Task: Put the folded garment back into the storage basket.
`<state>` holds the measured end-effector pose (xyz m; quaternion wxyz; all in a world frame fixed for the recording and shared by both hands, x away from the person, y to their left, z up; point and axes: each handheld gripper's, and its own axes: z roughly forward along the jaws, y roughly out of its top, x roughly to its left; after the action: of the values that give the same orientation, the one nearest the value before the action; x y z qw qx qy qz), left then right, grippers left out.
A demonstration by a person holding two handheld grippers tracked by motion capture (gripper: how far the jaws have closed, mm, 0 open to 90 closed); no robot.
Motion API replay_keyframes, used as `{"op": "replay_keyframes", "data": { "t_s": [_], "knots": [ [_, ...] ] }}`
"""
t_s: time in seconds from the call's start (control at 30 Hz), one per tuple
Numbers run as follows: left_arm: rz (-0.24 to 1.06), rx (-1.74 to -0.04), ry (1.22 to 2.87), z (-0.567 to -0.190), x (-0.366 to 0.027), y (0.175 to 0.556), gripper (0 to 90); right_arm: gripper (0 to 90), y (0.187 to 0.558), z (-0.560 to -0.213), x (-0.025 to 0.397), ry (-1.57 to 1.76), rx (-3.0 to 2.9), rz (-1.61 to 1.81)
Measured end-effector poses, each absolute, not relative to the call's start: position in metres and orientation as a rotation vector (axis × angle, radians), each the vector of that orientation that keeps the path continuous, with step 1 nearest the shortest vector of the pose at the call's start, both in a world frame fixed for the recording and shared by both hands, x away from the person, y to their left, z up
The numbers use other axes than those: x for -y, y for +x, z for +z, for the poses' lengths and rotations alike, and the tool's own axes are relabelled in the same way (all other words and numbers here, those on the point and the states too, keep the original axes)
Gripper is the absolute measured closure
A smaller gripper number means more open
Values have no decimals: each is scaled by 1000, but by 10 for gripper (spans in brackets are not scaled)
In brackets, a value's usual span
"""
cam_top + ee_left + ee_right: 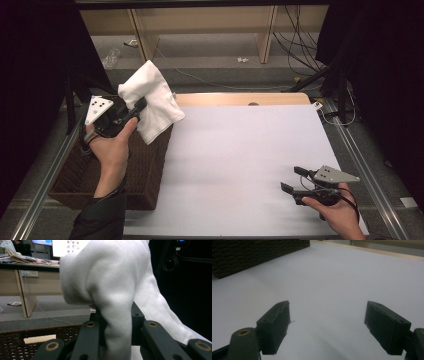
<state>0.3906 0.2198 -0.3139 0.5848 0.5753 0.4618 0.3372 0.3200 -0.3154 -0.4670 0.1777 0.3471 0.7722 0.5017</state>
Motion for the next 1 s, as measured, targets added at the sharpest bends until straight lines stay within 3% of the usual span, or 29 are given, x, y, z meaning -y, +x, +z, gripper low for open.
{"op": "replay_keyframes", "data": {
  "t_s": [1.0],
  "knots": [
    [792, -1102, 1337, -317, -230, 393, 751, 215, 320, -467, 316, 982, -2183, 1420]
  ]
}}
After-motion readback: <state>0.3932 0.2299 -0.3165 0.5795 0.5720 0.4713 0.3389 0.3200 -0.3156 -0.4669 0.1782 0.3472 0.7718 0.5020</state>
